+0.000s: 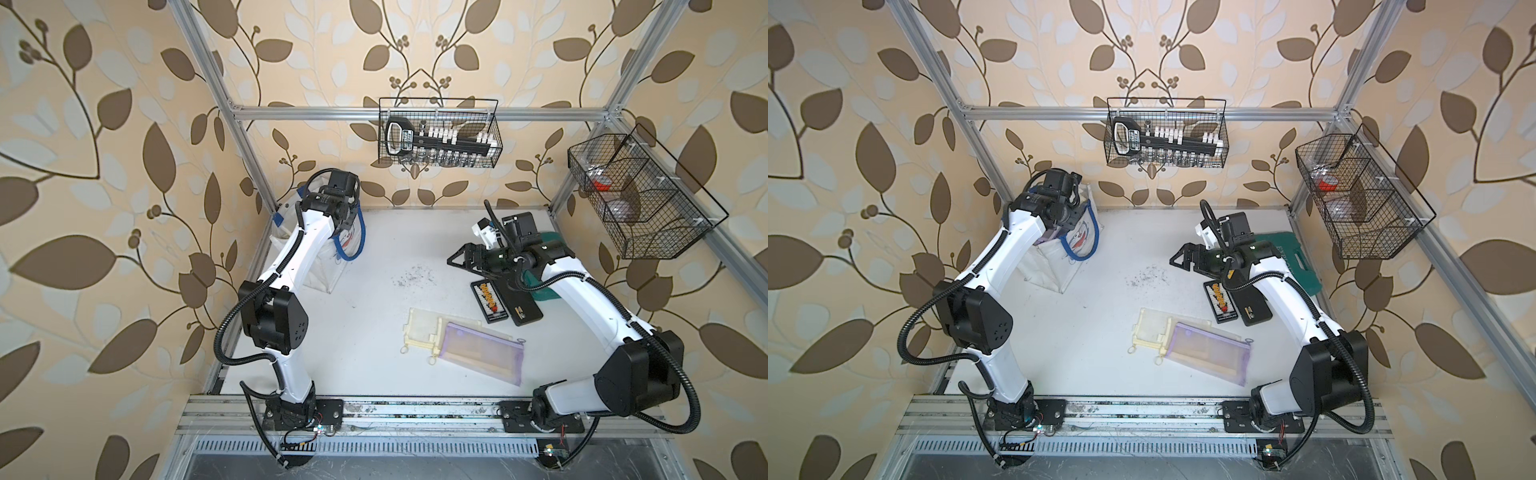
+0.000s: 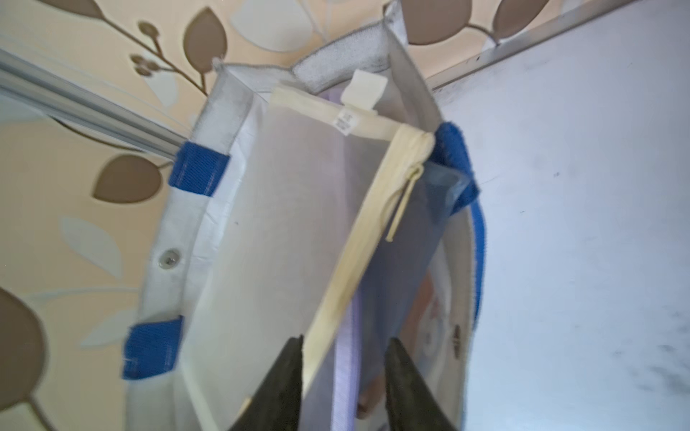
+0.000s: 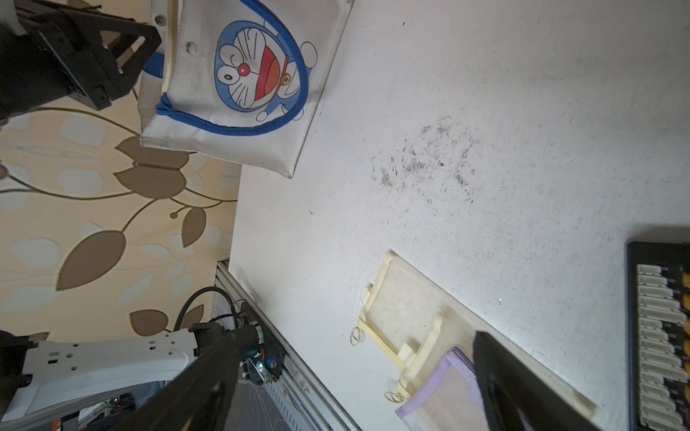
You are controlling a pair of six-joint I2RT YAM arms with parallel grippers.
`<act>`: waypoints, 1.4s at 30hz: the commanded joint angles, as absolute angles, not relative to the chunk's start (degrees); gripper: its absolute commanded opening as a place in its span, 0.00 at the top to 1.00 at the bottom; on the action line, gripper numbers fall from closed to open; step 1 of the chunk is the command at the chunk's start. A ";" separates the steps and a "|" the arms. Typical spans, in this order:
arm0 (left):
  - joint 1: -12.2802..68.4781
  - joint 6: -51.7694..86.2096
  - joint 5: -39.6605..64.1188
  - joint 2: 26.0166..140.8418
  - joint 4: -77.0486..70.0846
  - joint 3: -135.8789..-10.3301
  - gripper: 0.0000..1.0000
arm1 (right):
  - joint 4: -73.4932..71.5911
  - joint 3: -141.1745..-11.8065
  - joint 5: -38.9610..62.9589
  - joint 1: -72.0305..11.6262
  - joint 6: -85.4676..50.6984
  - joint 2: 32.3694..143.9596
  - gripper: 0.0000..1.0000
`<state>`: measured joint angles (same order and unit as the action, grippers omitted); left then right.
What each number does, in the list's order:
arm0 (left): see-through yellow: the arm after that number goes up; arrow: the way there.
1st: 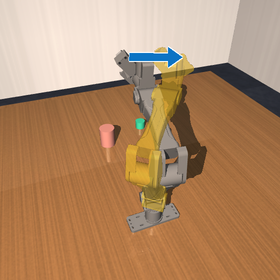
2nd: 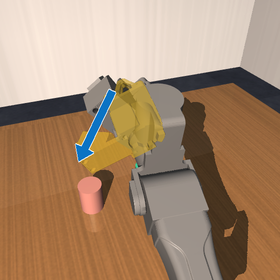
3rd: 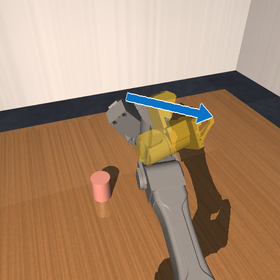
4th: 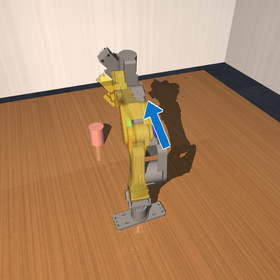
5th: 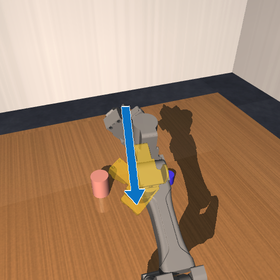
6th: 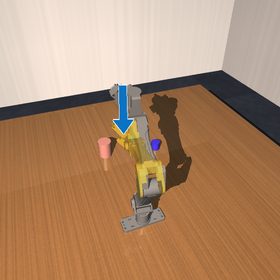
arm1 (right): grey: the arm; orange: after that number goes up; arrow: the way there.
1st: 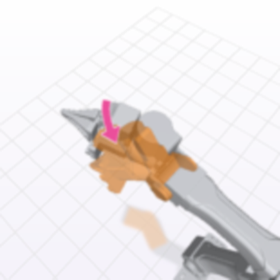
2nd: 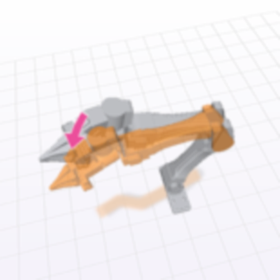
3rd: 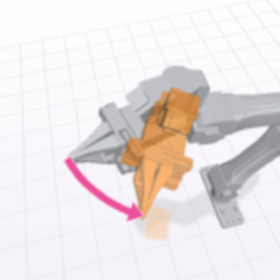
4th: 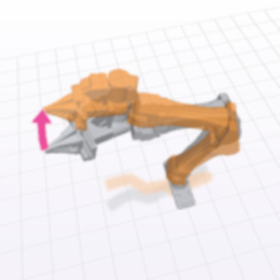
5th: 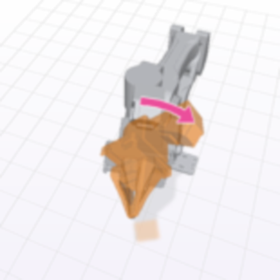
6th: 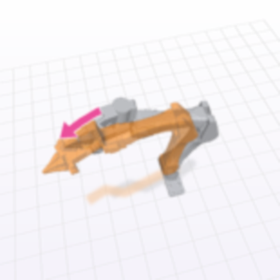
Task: Put the pencil pouch into the canvas bag
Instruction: Place the pencil pouch in the canvas bag.
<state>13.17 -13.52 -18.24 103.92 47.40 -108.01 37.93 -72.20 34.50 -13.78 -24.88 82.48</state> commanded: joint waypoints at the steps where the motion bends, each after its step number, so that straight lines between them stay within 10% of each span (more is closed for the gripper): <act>1: 12.01 -6.95 -8.92 99.22 51.65 -111.63 0.43 | 37.96 -72.81 34.66 -13.66 -25.29 81.21 0.03; 28: -0.44 1.12 1.52 109.10 46.47 -112.88 0.39 | 39.35 -65.14 32.42 -13.67 -22.98 76.96 0.01; 42: 7.78 0.88 2.59 84.04 48.87 -101.04 0.01 | 42.65 -47.87 33.99 -13.61 -23.64 69.90 0.01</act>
